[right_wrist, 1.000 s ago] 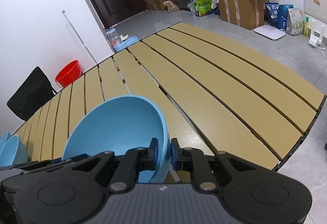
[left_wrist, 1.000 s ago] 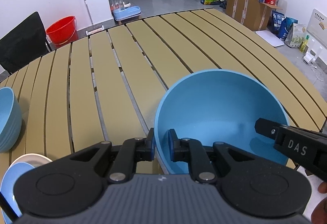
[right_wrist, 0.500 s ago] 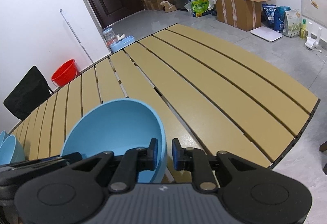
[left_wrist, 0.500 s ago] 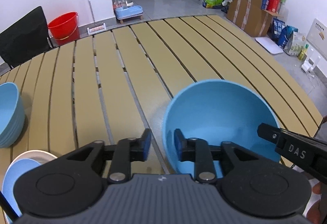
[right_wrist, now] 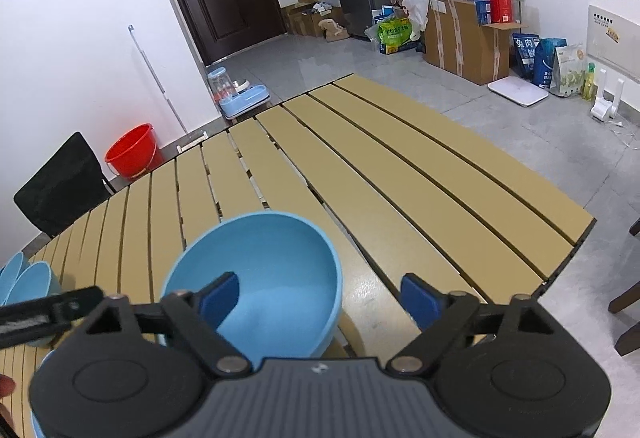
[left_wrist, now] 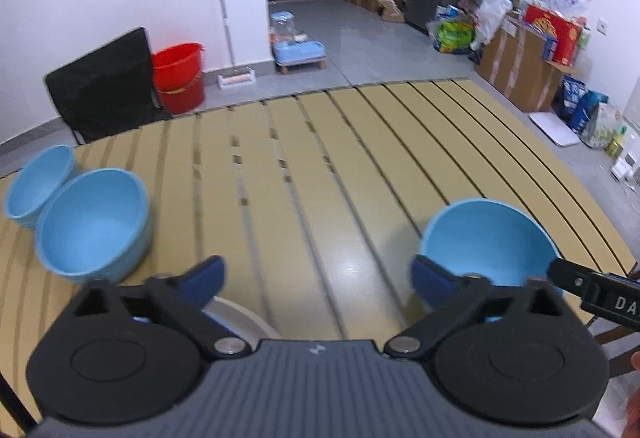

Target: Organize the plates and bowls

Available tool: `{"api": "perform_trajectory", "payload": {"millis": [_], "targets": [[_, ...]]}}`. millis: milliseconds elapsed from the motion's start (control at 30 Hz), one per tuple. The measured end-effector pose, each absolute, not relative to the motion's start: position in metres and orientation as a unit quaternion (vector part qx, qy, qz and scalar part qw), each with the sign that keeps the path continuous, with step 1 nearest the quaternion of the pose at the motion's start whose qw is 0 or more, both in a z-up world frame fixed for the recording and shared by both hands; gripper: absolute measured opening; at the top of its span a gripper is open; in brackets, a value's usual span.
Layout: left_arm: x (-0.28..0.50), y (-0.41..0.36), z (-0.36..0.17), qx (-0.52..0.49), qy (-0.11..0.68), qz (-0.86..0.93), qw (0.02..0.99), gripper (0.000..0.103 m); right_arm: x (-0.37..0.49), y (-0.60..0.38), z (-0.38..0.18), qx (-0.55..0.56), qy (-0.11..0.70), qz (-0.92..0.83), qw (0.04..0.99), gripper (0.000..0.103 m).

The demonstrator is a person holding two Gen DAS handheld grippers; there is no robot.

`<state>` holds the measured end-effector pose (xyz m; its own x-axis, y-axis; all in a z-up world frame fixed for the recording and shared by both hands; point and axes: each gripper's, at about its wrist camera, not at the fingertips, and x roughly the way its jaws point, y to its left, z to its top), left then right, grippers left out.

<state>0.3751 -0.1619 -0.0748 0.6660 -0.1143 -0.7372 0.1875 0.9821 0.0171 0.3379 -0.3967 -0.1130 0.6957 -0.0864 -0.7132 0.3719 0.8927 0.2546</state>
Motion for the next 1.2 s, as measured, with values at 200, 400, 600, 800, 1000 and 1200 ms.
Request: {"api": "perform_trajectory", "payload": {"millis": [200, 400, 600, 800, 1000, 1200], "targets": [[0.362, -0.121, -0.054, 0.034, 0.405, -0.062, 0.912, 0.103, 0.333, -0.379, -0.096, 0.183, 0.381, -0.122, 0.898, 0.103], [0.352, -0.084, -0.035, 0.016, 0.400, -0.046, 0.915, 0.103, 0.332, -0.355, -0.077, 0.161, 0.386, -0.107, 0.902, 0.103], [0.346, -0.045, -0.023, -0.002, 0.397, -0.028, 0.918, 0.103, 0.332, -0.324, -0.060, 0.141, 0.386, -0.084, 0.908, 0.103], [0.346, -0.006, -0.014, -0.014, 0.396, -0.001, 0.918, 0.103, 0.339, -0.292, -0.045, 0.121, 0.386, -0.057, 0.913, 0.103], [0.351, 0.031, -0.011, -0.022, 0.406, 0.028, 0.913, 0.103, 0.358, -0.255, -0.039, 0.101, 0.395, -0.024, 0.913, 0.103], [0.361, 0.059, -0.011, -0.029, 0.412, 0.047, 0.909, 0.103, 0.381, -0.226, -0.036, 0.087, 0.408, 0.006, 0.909, 0.103]]}}
